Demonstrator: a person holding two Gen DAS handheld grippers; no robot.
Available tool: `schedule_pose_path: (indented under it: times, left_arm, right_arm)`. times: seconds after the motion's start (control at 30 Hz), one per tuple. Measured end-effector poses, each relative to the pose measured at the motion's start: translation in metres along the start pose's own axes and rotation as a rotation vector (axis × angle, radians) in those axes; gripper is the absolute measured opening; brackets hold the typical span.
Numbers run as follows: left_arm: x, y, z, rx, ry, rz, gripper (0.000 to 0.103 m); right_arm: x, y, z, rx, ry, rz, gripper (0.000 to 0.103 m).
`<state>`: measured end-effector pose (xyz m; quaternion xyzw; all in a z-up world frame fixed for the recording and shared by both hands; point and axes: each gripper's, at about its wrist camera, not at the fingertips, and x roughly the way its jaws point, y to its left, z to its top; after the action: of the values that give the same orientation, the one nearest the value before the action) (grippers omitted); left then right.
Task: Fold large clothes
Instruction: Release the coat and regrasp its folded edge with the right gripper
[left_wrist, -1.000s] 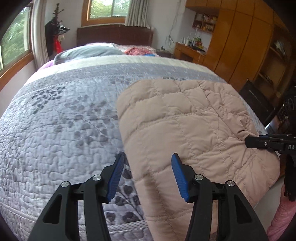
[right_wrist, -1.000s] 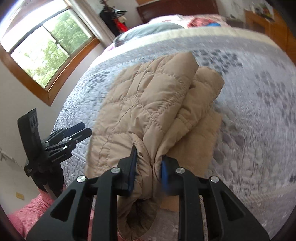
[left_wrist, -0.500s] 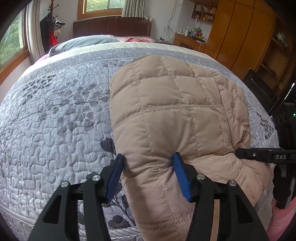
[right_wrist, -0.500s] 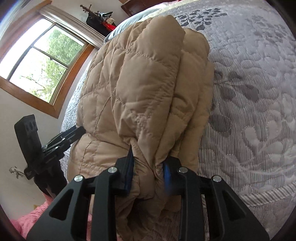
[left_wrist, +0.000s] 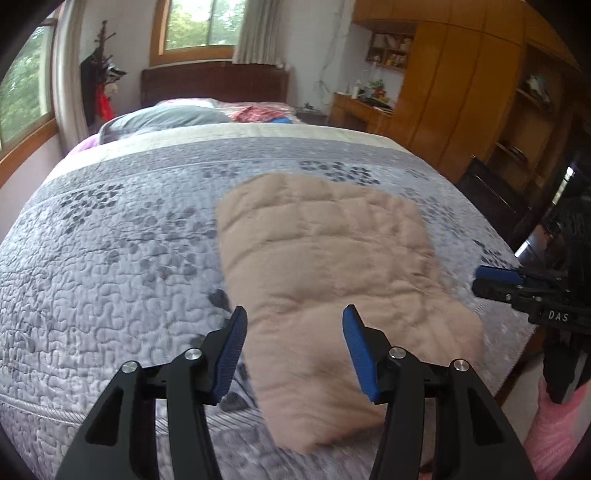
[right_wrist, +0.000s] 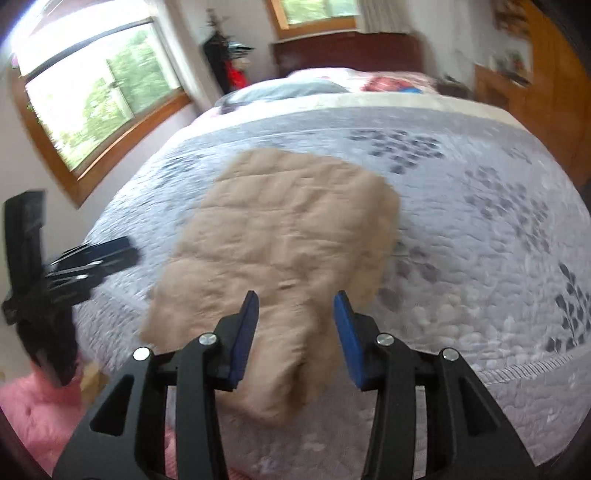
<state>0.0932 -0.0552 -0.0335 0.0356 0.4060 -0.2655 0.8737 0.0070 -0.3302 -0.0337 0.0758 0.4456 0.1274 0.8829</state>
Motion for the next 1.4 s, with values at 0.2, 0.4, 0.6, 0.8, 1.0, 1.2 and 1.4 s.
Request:
schedule_pose_path:
  times: [0.2, 0.4, 0.6, 0.8, 1.0, 1.2, 1.4]
  left_arm:
    - [0.012, -0.016, -0.014, 0.021, 0.048, 0.004, 0.053]
    - [0.032, -0.014, -0.026, 0.003, 0.089, 0.04, 0.053]
    - [0.045, -0.014, -0.033, 0.008, 0.101, 0.052, 0.054]
    - [0.055, -0.011, -0.039, 0.012, 0.113, 0.05, 0.056]
    - [0.058, -0.009, -0.04, 0.01, 0.118, 0.045, 0.057]
    - [0.033, 0.003, -0.017, -0.008, 0.065, 0.028, 0.054]
    - [0.032, 0.008, 0.03, -0.024, -0.007, 0.026, 0.05]
  right_arm:
    - [0.018, 0.014, -0.013, -0.03, 0.066, 0.019, 0.031]
    - [0.034, -0.001, -0.029, 0.03, 0.099, -0.005, 0.026]
    - [0.05, -0.018, -0.044, 0.085, 0.128, 0.023, 0.018]
    - [0.068, -0.025, -0.055, 0.104, 0.142, 0.039, 0.017]
    - [0.067, -0.025, -0.051, 0.098, 0.147, 0.052, 0.018]
    - [0.024, -0.018, -0.024, 0.043, 0.064, 0.04, 0.027]
    - [0.022, -0.01, 0.026, -0.006, 0.003, -0.044, 0.03]
